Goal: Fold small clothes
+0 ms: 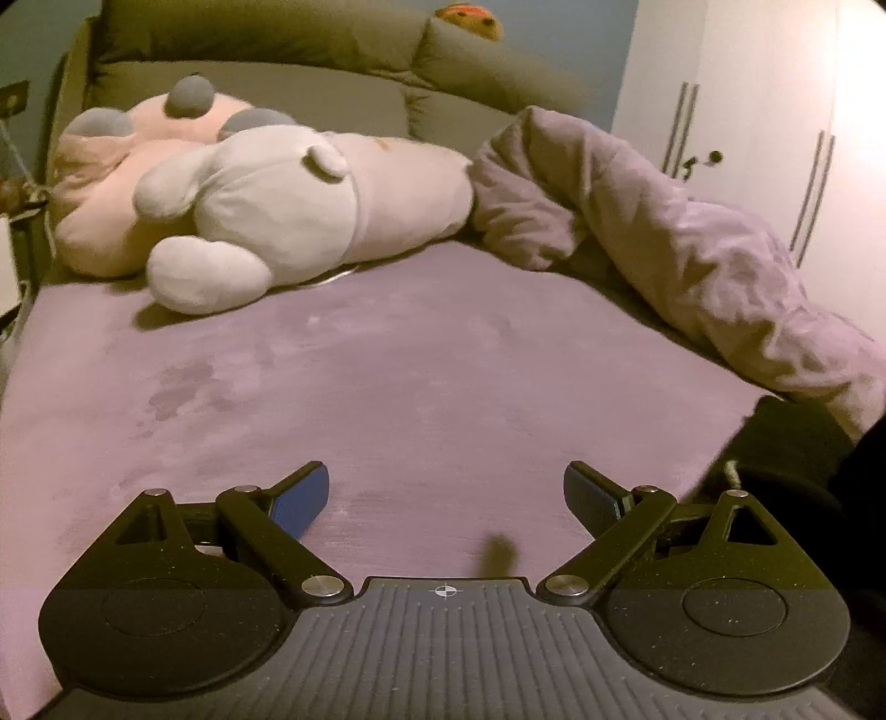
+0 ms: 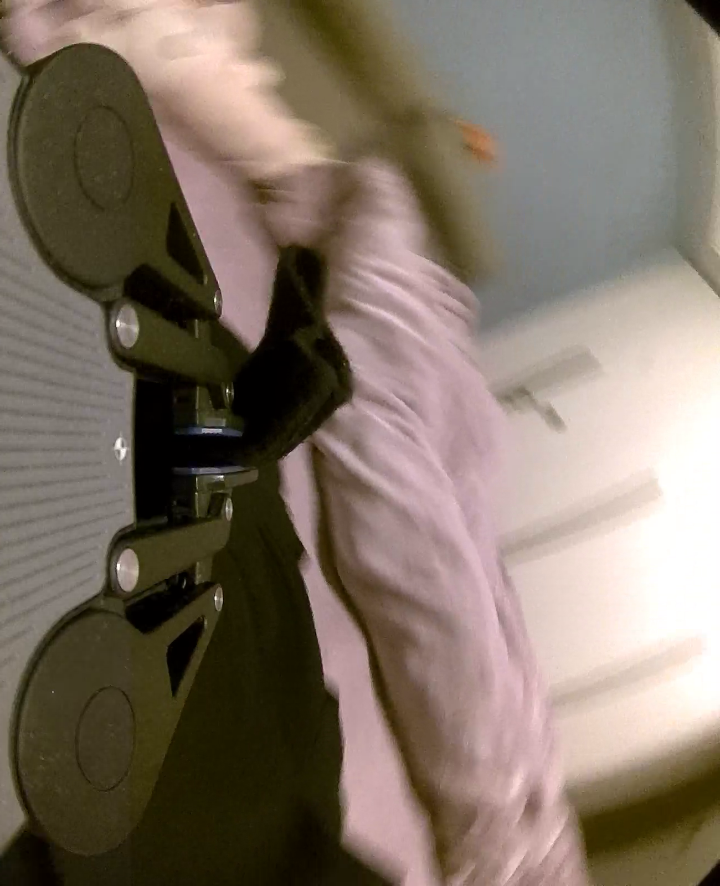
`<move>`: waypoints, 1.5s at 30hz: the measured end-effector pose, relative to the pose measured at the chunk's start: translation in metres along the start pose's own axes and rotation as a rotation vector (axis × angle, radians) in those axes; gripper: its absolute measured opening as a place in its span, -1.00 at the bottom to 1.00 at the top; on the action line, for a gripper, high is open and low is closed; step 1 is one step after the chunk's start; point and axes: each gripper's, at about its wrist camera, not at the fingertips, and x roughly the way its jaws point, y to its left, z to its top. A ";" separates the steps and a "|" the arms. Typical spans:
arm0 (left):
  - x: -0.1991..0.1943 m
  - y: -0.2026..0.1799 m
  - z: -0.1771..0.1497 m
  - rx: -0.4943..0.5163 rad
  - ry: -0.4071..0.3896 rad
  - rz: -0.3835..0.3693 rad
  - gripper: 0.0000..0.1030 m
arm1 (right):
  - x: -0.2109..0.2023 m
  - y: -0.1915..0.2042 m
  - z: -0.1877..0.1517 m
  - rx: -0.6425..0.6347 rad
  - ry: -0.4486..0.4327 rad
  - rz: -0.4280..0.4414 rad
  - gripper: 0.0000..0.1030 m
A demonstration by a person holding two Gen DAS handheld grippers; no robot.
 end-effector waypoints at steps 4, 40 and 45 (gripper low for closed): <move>-0.003 -0.010 -0.005 0.041 0.004 -0.044 0.86 | -0.038 -0.069 0.011 0.220 -0.102 -0.129 -0.82; -0.041 -0.059 -0.046 0.278 0.176 -0.164 0.89 | -0.153 -0.209 -0.014 0.585 -0.107 -0.237 0.08; -0.047 -0.060 -0.038 0.247 0.184 -0.135 0.89 | -0.154 -0.223 -0.033 0.717 -0.103 -0.221 0.05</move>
